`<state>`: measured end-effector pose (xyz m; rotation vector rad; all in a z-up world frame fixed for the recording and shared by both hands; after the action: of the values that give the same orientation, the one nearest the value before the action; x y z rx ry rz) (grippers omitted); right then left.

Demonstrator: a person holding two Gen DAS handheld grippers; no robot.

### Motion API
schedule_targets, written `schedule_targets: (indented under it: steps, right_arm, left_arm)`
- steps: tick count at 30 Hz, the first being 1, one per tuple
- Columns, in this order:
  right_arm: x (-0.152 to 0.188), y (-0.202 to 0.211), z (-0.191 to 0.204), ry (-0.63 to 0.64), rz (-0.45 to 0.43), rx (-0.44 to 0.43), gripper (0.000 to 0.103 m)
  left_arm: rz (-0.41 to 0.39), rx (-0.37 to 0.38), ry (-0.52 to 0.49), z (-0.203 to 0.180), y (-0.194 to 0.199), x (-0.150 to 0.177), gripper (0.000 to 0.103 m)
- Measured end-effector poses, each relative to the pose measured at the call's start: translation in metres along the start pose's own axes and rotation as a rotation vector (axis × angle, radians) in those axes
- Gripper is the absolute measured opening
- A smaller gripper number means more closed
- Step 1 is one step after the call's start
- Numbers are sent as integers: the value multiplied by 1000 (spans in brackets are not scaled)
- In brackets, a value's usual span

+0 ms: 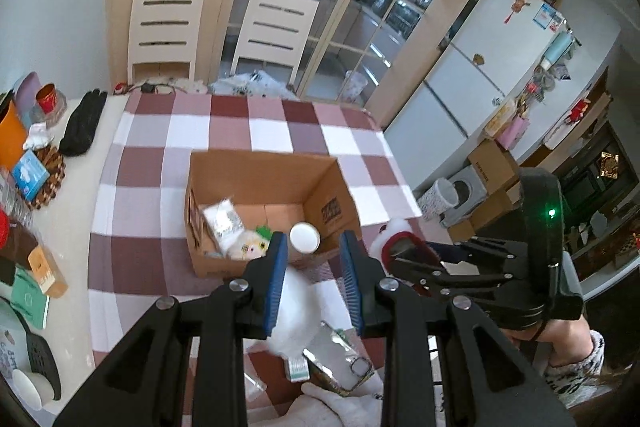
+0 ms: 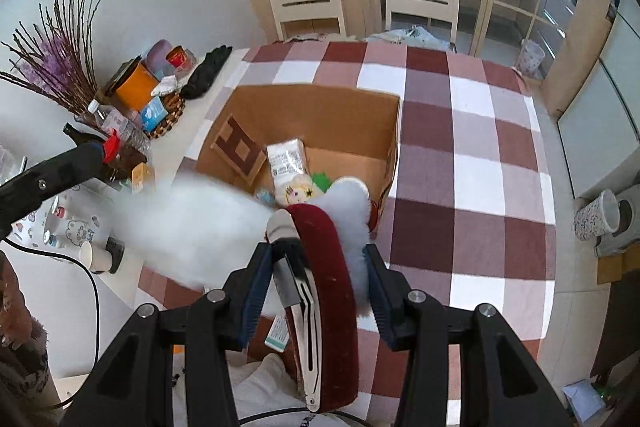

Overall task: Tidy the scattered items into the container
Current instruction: 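Lift and carry the towel and red clip up over the cardboard box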

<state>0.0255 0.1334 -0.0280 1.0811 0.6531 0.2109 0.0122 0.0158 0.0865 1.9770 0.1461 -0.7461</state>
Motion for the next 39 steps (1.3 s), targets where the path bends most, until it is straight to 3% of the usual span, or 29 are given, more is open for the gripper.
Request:
schedule_targets:
  steps: [3, 5, 9, 11, 12, 15, 20, 24, 28, 30, 32, 34, 37, 39]
  right_arm:
    - [-8, 2, 1, 5, -13, 0, 46]
    - [-10, 2, 1, 4, -17, -4, 46]
    - [-8, -3, -2, -5, -1, -9, 46]
    - [-4, -6, -5, -13, 10, -6, 46]
    - [-2, -8, -8, -20, 19, -2, 46]
    - [2, -13, -14, -38, 40, 4, 46]
    - [12, -18, -21, -57, 73, 17, 46]
    - [21, -19, -23, -77, 91, 28, 46]
    - [29, -20, -27, -93, 104, 39, 46]
    - [32, -20, -27, -98, 107, 44, 46]
    - [34, -18, -27, -101, 105, 45, 46]
    - [35, -17, -26, -98, 101, 45, 46]
    - [36, -15, -24, -93, 93, 41, 46]
    - [36, -15, -22, -91, 88, 35, 46]
  left_arm:
    - [8, -21, -31, 0, -6, -5, 28]
    - [54, -43, -43, 6, -20, 2, 28]
    - [223, -93, -64, 26, -73, 48, 33]
    - [300, -89, -75, 32, -102, 75, 50]
    - [334, -91, -88, 35, -119, 88, 51]
    - [425, -122, -132, 45, -178, 123, 52]
    - [543, -146, -145, 58, -246, 155, 53]
    - [608, -197, -199, 56, -272, 172, 64]
    - [575, -263, -286, 49, -281, 183, 69]
    - [550, -283, -301, 47, -279, 186, 65]
    - [528, -298, -282, 50, -273, 185, 38]
    - [520, -258, -197, 58, -261, 182, 24]
    - [486, -203, -48, 69, -233, 175, 21]
    - [448, -200, -23, 69, -210, 169, 21]
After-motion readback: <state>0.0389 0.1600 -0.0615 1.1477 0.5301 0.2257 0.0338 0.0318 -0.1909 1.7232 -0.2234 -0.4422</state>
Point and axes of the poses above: each gripper's, at about its wrist camera, not at the fingertips, and y roughly against the way its jaws point, z to its left, x to its underside, the point moved 6 cm from there along -y, roughly the way its jaws point, and after that the axes turned 1 degree about z, right-handed, at the moved point
